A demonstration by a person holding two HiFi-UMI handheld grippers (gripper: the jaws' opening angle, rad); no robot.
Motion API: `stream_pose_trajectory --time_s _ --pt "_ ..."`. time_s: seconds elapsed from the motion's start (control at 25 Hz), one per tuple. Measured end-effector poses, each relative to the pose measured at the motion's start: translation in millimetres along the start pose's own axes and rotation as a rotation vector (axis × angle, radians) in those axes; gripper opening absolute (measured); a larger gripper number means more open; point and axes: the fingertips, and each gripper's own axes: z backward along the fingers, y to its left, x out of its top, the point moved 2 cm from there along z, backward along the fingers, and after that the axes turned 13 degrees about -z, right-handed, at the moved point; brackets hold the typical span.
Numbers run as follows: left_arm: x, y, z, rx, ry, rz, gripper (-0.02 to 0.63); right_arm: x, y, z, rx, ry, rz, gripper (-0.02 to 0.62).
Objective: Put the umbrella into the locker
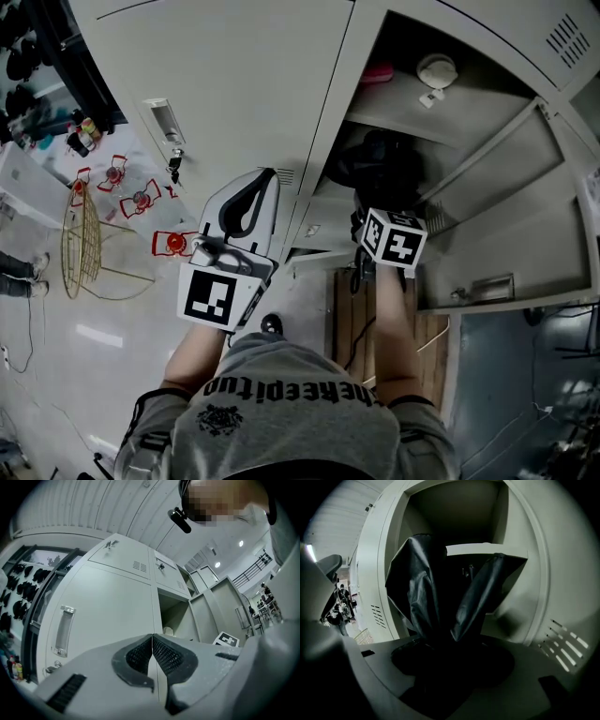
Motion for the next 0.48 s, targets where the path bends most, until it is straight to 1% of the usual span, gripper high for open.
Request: stream_pose_trajectory --time_s 0.48 --pt "-23.4 13.6 -14.0 -0.016 0.036 0.0 0.008 6.1 -6.0 -37.8 -0.045 0.067 0.006 0.258"
